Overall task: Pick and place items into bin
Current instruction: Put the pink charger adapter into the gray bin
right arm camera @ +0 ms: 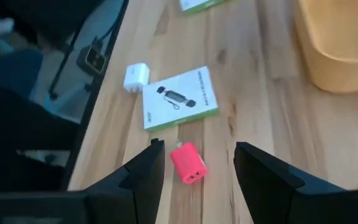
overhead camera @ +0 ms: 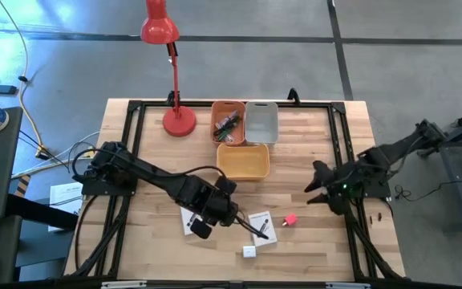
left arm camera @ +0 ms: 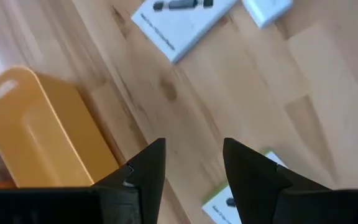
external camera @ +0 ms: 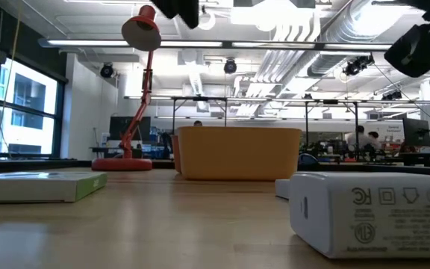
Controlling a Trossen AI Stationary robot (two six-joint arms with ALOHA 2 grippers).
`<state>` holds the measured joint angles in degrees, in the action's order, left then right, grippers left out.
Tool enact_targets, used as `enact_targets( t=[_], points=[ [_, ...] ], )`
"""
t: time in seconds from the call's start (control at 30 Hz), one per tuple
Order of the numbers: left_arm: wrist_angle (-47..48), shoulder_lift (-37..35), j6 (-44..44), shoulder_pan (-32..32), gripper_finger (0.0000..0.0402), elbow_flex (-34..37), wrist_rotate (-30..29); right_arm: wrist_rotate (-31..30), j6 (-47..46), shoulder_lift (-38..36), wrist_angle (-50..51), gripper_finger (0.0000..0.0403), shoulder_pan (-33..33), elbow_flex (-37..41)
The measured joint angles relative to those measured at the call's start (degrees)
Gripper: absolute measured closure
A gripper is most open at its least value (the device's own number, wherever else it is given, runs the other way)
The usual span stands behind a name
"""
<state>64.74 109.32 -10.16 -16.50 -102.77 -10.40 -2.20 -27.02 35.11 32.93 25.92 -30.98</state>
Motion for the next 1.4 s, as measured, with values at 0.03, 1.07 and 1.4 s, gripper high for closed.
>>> enact_targets(
  t=[0.03,1.07,1.4],
  points=[
    [0.07,0.0,0.59,-0.03,0.0252,0.48,-0.14,-1.0,1.01,1.74,-1.16,0.022,1.35,0.0],
    [20.83,-2.29,23.26,-8.31,0.0252,3.2,-10.59,-2.36,16.73,40.31,-20.01,0.022,9.65,0.0],
    [21.3,-3.98,29.21,-11.26,0.0252,3.2,-15.06,-2.86,16.68,45.13,-23.97,0.022,8.49,-0.23]
  ],
)
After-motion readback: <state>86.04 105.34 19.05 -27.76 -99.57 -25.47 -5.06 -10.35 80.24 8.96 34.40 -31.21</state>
